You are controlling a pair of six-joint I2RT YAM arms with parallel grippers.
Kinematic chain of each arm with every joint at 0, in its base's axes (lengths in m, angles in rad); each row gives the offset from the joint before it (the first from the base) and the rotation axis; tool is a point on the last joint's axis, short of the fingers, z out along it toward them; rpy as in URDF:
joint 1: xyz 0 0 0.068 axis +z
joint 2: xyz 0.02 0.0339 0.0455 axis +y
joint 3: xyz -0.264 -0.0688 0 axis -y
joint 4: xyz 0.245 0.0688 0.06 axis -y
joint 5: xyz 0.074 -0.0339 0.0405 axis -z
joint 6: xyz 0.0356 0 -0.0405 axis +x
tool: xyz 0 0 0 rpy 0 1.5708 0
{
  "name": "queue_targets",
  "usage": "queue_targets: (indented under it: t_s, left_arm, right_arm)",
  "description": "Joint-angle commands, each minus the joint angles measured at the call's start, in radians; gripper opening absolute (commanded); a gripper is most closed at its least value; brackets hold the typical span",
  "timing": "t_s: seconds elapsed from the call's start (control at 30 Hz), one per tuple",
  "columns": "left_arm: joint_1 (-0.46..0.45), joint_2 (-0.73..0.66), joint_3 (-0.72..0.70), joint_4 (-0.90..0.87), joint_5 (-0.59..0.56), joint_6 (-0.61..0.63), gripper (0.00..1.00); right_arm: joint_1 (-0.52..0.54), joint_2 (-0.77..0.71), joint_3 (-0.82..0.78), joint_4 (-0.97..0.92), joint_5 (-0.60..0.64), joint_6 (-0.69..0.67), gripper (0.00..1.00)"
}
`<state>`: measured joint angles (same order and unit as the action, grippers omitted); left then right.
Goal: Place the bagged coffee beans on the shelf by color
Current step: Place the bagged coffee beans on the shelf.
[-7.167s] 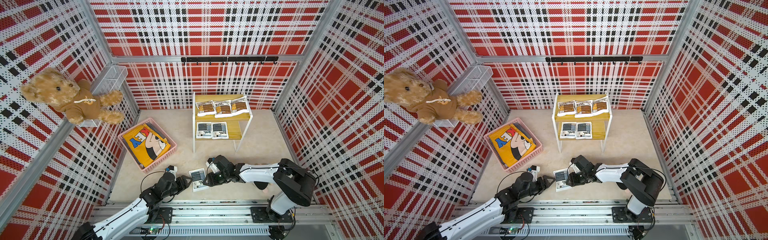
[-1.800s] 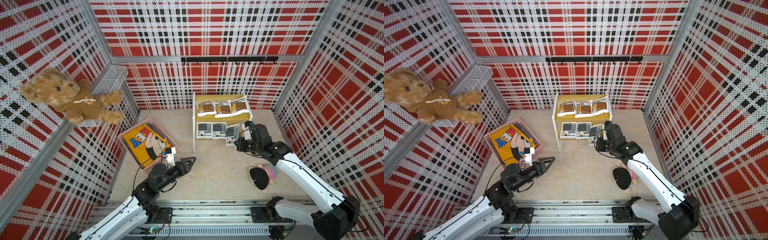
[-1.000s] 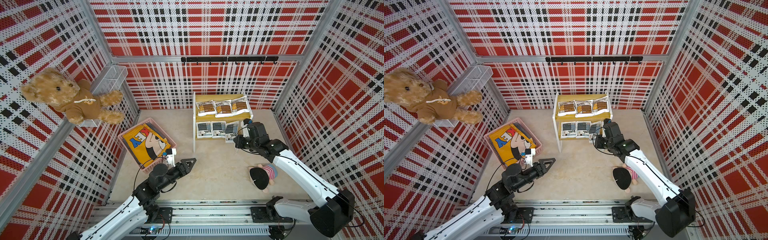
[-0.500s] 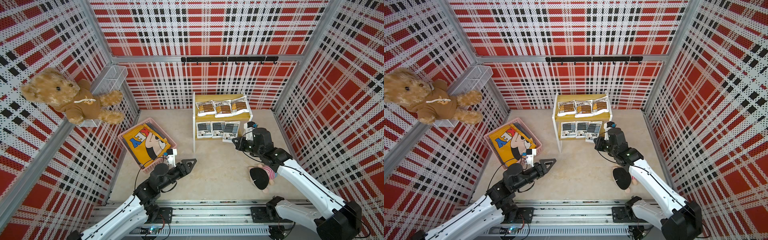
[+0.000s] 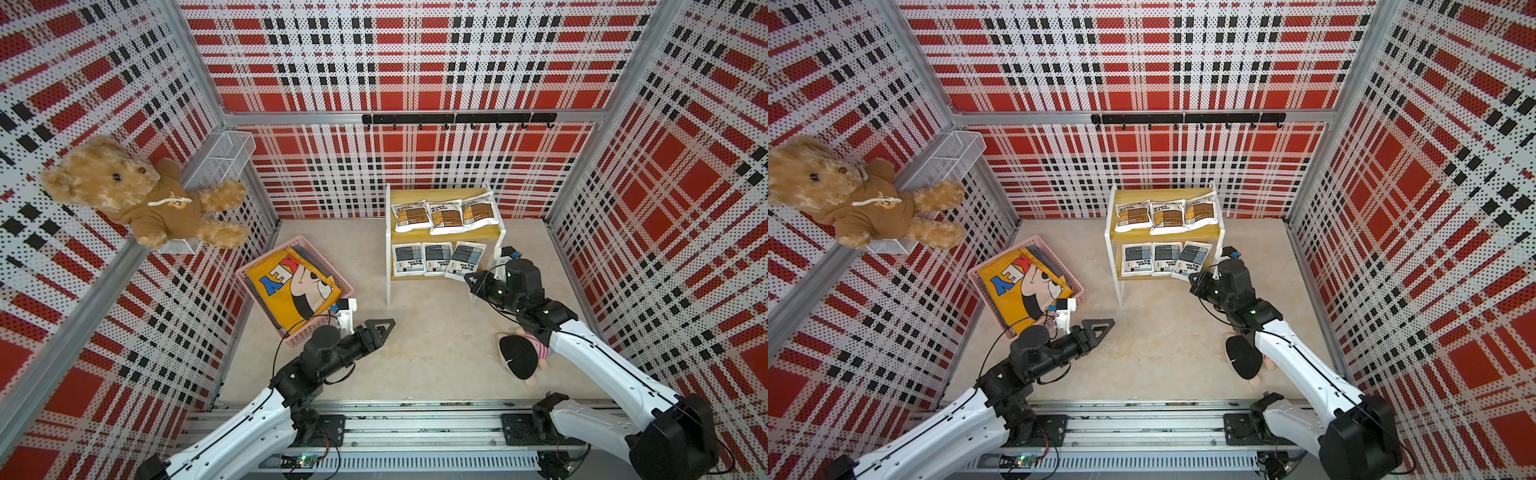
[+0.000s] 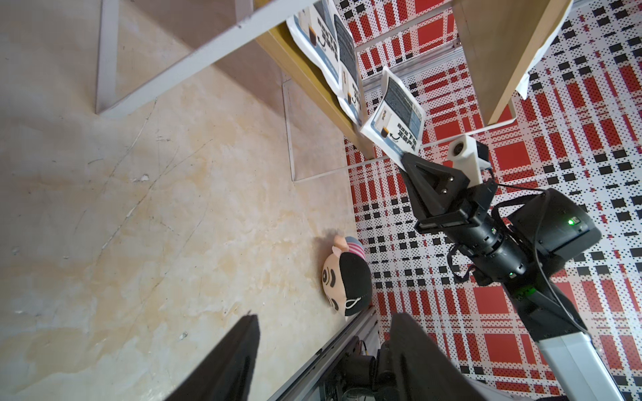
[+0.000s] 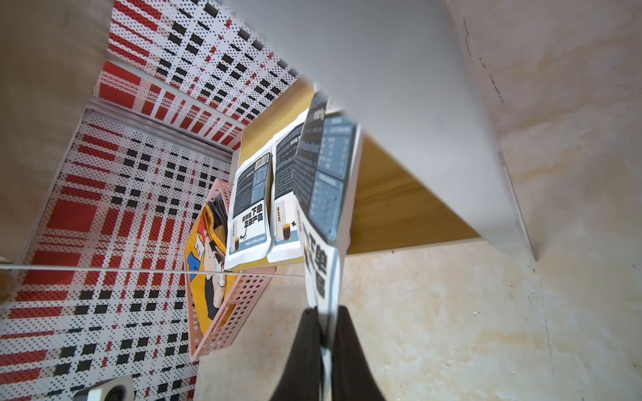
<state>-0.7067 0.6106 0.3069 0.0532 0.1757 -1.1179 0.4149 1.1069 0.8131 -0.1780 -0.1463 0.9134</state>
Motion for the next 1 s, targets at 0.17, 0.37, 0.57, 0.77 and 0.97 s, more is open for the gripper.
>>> queue_targets:
  t_s: [0.17, 0.37, 0.57, 0.77, 0.97]
  left_arm:
    - [0.012, -0.012, -0.021, 0.020, 0.018, 0.007, 0.67]
    - [0.013, -0.030, -0.031, 0.010, 0.016, 0.003, 0.67]
    - [0.016, -0.052, -0.041, -0.007, 0.013, -0.003, 0.67]
    - [0.018, -0.064, -0.049, -0.009, 0.013, -0.009, 0.67]
    - [0.018, -0.080, -0.051, -0.019, 0.011, -0.010, 0.67]
  right_arm:
    - [-0.031, 0.026, 0.011, 0.092, -0.008, 0.067, 0.00]
    - [-0.035, 0.063, 0.023, 0.106, -0.017, 0.072, 0.05]
    - [-0.037, 0.061, 0.022, 0.104, -0.012, 0.070, 0.29]
    - [-0.036, 0.021, -0.003, 0.096, -0.001, 0.078, 0.35]
    - [-0.037, -0.044, -0.023, 0.035, 0.018, 0.064, 0.45]
